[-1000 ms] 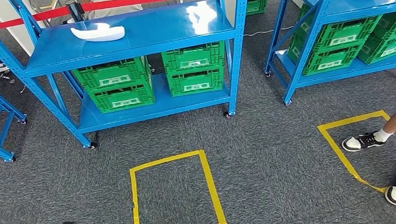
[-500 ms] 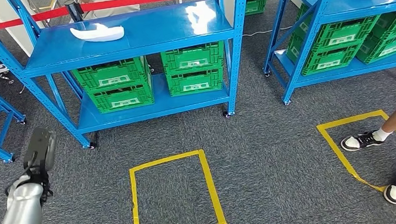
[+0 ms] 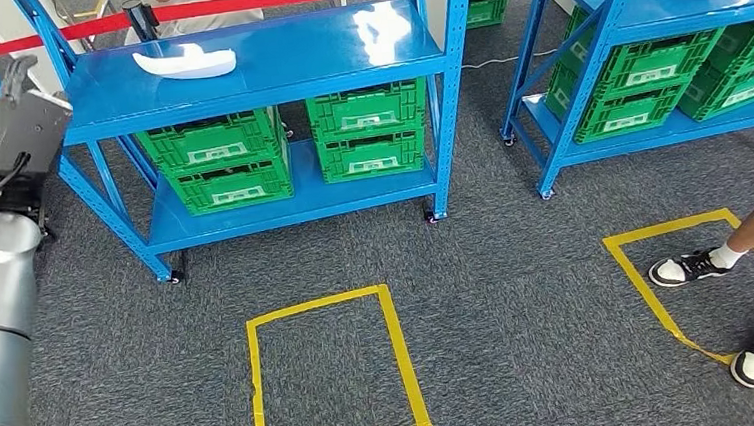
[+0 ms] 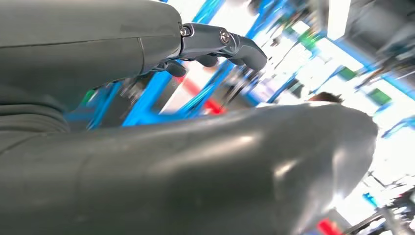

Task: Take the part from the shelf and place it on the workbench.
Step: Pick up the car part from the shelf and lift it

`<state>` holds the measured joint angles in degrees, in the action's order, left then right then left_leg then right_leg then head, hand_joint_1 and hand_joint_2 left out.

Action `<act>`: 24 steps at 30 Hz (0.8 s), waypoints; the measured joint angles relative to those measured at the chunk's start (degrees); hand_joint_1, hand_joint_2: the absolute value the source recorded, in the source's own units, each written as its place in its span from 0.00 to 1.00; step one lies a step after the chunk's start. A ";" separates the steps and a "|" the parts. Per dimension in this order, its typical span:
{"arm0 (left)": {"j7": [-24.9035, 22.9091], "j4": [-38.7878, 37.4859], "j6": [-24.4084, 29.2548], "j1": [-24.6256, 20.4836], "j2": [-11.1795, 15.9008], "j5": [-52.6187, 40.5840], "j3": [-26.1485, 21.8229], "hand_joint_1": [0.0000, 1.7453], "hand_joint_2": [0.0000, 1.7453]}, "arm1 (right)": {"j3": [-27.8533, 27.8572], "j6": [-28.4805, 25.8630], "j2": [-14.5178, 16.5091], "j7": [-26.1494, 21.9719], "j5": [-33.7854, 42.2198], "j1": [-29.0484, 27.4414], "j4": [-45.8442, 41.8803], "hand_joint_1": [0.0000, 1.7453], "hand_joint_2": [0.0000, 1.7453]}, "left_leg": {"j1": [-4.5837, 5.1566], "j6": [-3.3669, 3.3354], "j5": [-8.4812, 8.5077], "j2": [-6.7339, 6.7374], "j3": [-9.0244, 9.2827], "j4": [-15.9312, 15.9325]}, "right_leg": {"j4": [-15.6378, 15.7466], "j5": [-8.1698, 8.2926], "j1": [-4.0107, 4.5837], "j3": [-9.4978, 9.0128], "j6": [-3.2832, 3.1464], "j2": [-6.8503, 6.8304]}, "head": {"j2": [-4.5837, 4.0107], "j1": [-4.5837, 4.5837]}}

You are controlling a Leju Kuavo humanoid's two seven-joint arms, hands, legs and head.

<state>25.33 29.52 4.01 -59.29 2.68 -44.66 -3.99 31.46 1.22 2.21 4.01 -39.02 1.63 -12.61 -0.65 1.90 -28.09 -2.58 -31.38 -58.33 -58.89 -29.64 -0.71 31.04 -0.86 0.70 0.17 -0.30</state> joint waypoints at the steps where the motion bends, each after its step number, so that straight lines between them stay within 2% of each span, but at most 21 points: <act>1: 0.04 0.05 0.67 -0.79 0.19 -0.11 1.48 0.00 0.00 | 0.23 -0.15 0.00 -0.09 -0.29 0.08 0.08 0.00 0.75 | 0.00 0.00 0.00 0.00 0.00 0.00 | 0.00 0.00 0.00 0.00 0.00 0.00 | 0.00 0.00; 2: 0.04 0.07 1.14 -1.34 0.33 -0.21 2.56 0.00 0.00 | 0.40 -0.28 0.00 -0.15 -0.50 0.14 0.14 0.00 1.00 | 0.00 0.00 0.00 0.00 0.00 0.00 | 0.00 0.00 0.00 0.00 0.00 0.00 | 0.00 -0.01; 6: 0.04 0.07 1.55 -1.82 0.46 -0.39 3.59 0.00 0.00 | 0.58 -0.44 0.00 -0.23 -0.65 0.19 0.18 0.00 1.00 | 0.00 0.00 0.00 0.00 0.00 0.00 | 0.00 0.00 0.00 0.00 0.00 0.00 | -0.01 0.00; 8: 0.04 0.04 2.24 -2.71 0.74 -0.76 5.85 0.00 0.00 | 0.94 -0.72 0.00 -0.39 -0.98 0.29 0.22 0.00 1.00 | 0.00 0.00 0.00 0.00 0.00 0.00 | 0.00 0.00 0.00 0.00 0.00 0.00 | -0.01 0.01; 12: -1.49 -1.65 4.96 -7.38 2.38 -4.91 19.58 0.00 0.00 | 2.49 -2.14 0.01 -0.71 -3.04 0.54 0.52 0.00 1.00 | 0.01 0.00 0.00 0.00 -0.03 -0.04 | 0.01 0.03 -0.03 0.01 0.03 0.00 | 0.00 -0.01; 18: -4.21 -4.01 5.18 -10.03 4.14 -7.51 28.02 0.00 0.00 | 3.06 -2.80 0.03 -1.01 -4.78 0.70 0.80 0.00 1.00 | 0.14 -0.10 -0.04 0.00 -0.29 -0.33 | 0.02 0.17 -0.21 0.18 0.23 0.02 | 0.00 0.01; 21: -4.39 -4.48 5.52 -10.25 4.62 -7.55 29.67 0.00 0.00 | 3.38 -2.76 0.07 -1.32 -5.00 0.72 0.86 0.00 1.00 | 0.30 -0.56 -0.10 0.01 -0.54 -0.47 | 0.15 0.34 -0.36 0.20 0.58 0.01 | 0.00 0.01; 24: -4.39 -4.59 5.90 -10.28 4.81 -7.39 30.57 0.00 0.00 | 3.58 -2.70 0.10 -1.43 -5.21 0.72 0.96 0.00 1.00 | 0.20 -1.52 0.27 0.13 -0.31 0.52 | -0.44 1.27 -0.39 0.25 1.19 -0.05 | 0.00 -0.01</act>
<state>20.94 24.93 9.91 -69.57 7.49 -52.06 26.58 35.04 -1.48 2.31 2.58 -44.22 2.35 -11.65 -0.46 0.38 -27.82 -2.46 -31.68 -57.81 -59.33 -28.37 -1.10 31.29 0.33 0.64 0.17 -0.30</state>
